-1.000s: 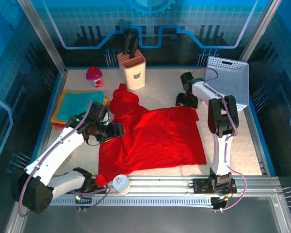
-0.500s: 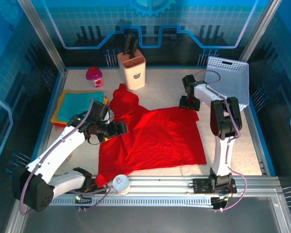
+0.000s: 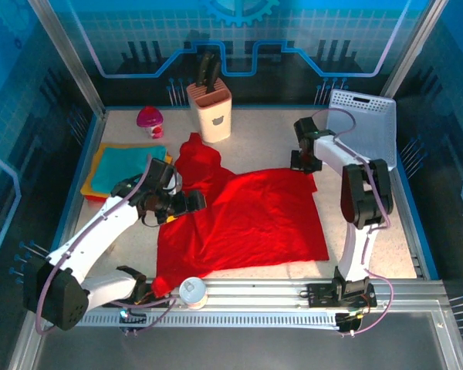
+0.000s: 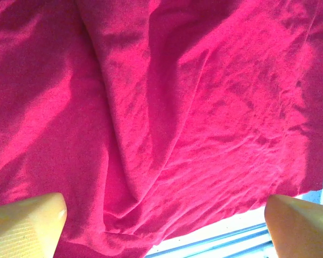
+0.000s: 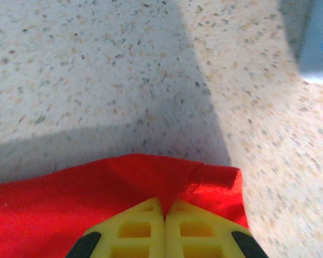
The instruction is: Fold and stack the t-shirts
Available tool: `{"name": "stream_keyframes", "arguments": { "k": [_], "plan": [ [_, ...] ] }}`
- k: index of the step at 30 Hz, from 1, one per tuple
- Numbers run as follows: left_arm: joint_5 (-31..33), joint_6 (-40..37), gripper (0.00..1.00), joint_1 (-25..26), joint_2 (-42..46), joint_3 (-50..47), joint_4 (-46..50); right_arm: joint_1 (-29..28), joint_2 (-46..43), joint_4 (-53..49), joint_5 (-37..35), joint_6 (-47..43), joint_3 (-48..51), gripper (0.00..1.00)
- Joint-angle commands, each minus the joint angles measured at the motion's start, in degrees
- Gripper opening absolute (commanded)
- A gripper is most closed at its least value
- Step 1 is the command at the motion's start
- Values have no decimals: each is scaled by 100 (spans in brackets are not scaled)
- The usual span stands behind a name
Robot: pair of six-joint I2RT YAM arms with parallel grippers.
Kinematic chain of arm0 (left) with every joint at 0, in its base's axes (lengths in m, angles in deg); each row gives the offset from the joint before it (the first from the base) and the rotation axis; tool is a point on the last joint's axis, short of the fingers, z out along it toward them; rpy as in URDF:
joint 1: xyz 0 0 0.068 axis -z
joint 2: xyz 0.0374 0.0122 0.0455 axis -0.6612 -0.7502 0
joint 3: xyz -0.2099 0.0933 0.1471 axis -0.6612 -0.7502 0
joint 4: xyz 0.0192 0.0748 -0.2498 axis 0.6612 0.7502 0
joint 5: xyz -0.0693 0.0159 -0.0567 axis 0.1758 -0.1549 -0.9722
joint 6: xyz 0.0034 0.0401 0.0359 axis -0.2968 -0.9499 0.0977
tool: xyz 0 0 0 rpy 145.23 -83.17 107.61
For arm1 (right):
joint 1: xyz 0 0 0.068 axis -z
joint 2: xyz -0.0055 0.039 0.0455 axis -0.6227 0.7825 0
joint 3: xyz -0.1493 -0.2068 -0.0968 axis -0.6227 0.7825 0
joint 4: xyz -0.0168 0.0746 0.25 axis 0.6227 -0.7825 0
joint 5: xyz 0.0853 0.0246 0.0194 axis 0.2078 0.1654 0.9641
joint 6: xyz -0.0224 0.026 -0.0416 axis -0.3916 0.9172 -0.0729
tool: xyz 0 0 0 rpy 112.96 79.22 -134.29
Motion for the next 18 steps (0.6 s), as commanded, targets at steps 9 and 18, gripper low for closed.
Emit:
{"name": "stream_keyframes", "arguments": {
  "k": [9, 18],
  "plan": [
    [-19, -347, 96, -286, -300, 411, -42, -2118, -2587, -756, -256, 1323, 2399, 0],
    [-201, -503, 96, -467, -652, 527, -77, -3292, -3861, -815, -198, 2814, 4337, 44]
  ]
}}
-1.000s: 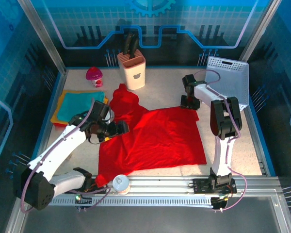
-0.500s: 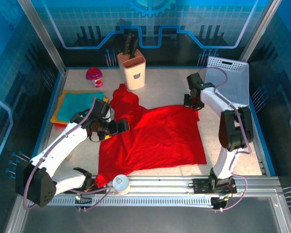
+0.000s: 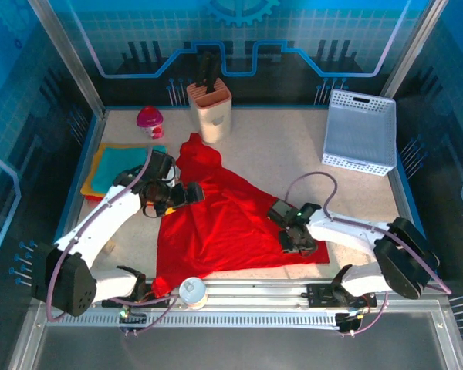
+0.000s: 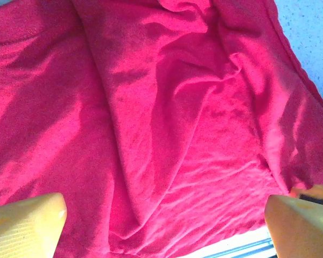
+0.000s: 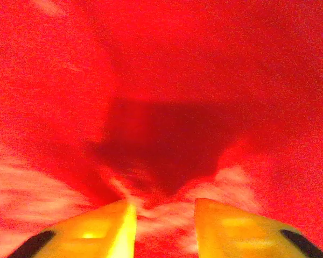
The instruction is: Fold and stack the t-shirts
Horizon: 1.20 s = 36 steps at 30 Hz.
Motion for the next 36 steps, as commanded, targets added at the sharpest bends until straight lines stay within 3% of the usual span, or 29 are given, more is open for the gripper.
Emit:
{"name": "stream_keyframes", "arguments": {
  "k": [1, 3, 6, 8, 14, 22, 30, 32, 34, 36],
  "plan": [
    [-192, -234, 96, -78, -139, 230, 8, 179, -727, -276, -313, 352, -214, 51],
    [-200, -282, 96, -82, -191, 288, 73, 543, -1097, -405, -394, 108, -429, 60],
    [-179, -259, 96, -82, -153, 282, 52, 1645, -1297, -233, 267, -422, -534, 62],
    [-171, -238, 96, -82, -103, 265, 39, 2208, -1247, -101, 511, -678, -537, 62],
    [-175, -163, 96, -82, 25, 137, -6, 3113, -743, 509, 1038, -919, -350, 54],
    [-211, -160, 96, -82, 63, 75, 25, 3550, -133, 1299, 1828, -810, -64, 42],
    [-209, -130, 96, -82, 61, -13, -40, 3572, 11, 1664, 2012, -680, 109, 35],
    [-203, -138, 96, -83, 64, -26, -37, 3577, 82, 1704, 2044, -654, 70, 26],
    [-171, -176, 96, -95, 62, -3, -2, 3592, 121, 1706, 2045, -643, -3, 5],
    [-162, -232, 96, -138, 62, 22, 29, 3617, 139, 1659, 2021, -658, -145, 0]
  ]
}}
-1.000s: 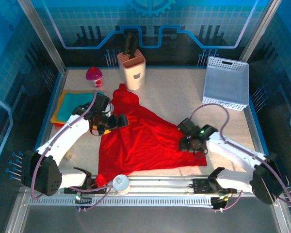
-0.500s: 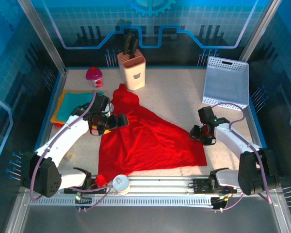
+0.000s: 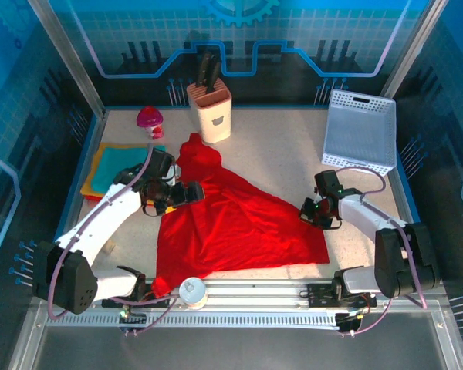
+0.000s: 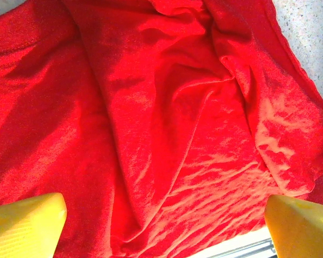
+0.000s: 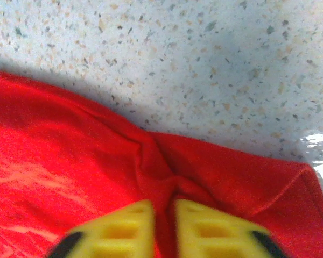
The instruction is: Fold and stack the t-shirts
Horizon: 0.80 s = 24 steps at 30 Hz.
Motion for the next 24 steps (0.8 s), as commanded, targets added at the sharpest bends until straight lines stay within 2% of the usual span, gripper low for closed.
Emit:
{"name": "stream_keyframes", "arguments": {
  "k": [1, 5, 10, 14, 15, 19, 24],
  "plan": [
    [-135, -107, 96, -152, 115, -29, 17, 101, 54, -7, 69, -18, -266, 0],
    [-296, -334, 96, -460, -117, 355, 202, 119, 76, -151, -97, -191, -905, 0],
    [-193, -616, 97, -808, -419, 1020, 368, 150, 540, -643, -508, -621, -2545, 0],
    [19, -849, 93, -1120, -1245, 2064, 519, 247, 1036, -821, -667, -917, -3609, 0],
    [82, -884, 92, -1160, -1508, 2387, 537, 291, 1204, -881, -655, -982, -3893, 0],
    [203, -841, 72, -1181, -2713, 3648, 717, 348, 1630, -946, -618, -1160, -4660, 0],
    [302, -750, 65, -1179, -3997, 4828, 897, 407, 2022, -159, -719, -1311, -4955, 0]
  ]
}}
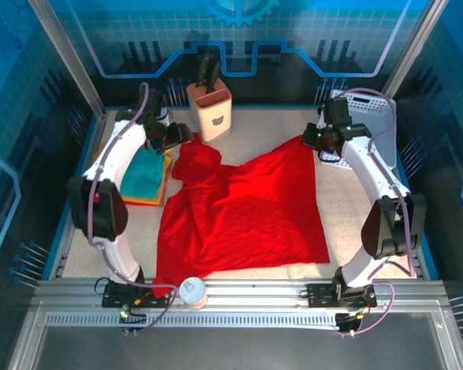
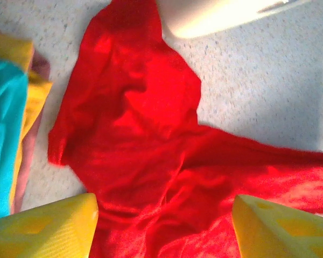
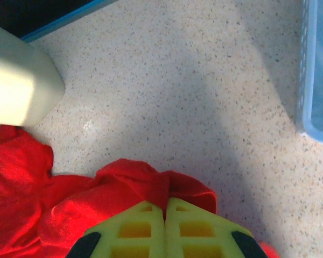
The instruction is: Fold and stack the t-shirts
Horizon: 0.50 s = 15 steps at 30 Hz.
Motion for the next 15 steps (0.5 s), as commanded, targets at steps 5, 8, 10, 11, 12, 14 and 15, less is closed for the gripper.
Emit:
{"name": "stream_keyframes", "arguments": {
  "k": [5, 8, 10, 11, 12, 14, 15],
  "plan": [
    [271, 90, 59, -12, -893, 621, 216, 228, 956, 671, -155, -293, -1013, 0],
    [325, 153, 60, -14, -1131, 725, 235, 231, 1296, 539, -189, -331, -1413, 0],
    [359, 194, 63, 13, -1355, 909, 334, 229, 1388, 507, -102, -315, -1442, 0],
    [363, 216, 64, 29, -1450, 992, 360, 228, 1375, 544, -58, -300, -1371, 0],
    [382, 253, 66, 56, -1569, 1099, 379, 228, 1339, 605, -27, -292, -1236, 0],
    [443, 308, 67, 116, -1803, 1352, 462, 236, 1230, 741, -32, -286, -965, 0],
    [486, 327, 68, 156, -1945, 1540, 519, 233, 1184, 803, -33, -294, -828, 0]
  ]
}}
